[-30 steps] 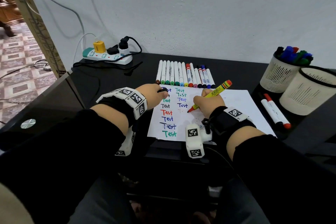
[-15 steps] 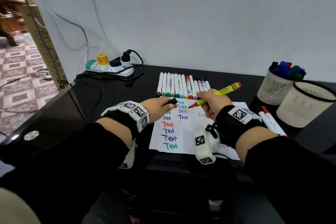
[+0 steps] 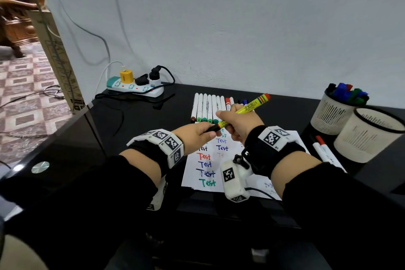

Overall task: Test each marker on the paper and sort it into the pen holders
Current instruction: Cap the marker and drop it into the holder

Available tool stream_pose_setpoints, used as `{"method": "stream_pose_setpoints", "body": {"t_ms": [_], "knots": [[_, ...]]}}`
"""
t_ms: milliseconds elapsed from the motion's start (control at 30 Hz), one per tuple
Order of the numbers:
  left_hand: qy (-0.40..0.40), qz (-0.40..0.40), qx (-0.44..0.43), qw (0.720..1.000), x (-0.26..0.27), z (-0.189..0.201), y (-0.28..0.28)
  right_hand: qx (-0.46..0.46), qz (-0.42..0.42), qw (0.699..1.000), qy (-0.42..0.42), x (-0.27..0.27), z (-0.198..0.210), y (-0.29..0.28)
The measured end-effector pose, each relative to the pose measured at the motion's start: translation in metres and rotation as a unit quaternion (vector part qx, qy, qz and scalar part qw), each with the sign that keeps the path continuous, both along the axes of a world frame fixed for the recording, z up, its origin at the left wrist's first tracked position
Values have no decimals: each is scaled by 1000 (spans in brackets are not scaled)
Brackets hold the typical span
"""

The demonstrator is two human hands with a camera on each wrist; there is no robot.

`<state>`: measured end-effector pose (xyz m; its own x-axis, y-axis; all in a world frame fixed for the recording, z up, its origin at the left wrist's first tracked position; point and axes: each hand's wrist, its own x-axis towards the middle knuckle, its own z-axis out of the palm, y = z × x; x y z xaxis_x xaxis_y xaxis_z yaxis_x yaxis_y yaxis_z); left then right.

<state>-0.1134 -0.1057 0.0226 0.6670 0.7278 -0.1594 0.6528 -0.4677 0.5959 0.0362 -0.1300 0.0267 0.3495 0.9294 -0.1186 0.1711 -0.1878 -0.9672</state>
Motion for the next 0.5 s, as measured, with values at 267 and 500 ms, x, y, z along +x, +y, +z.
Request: {"method": "stream_pose_setpoints", "body": {"t_ms": [267, 500], "knots": [[-28, 50, 7, 998, 1, -6, 8, 10, -2, 998, 62, -8, 10, 4], [-58, 78, 5, 995, 0, -9, 13, -10, -12, 1000, -10, -19, 16, 15]]}}
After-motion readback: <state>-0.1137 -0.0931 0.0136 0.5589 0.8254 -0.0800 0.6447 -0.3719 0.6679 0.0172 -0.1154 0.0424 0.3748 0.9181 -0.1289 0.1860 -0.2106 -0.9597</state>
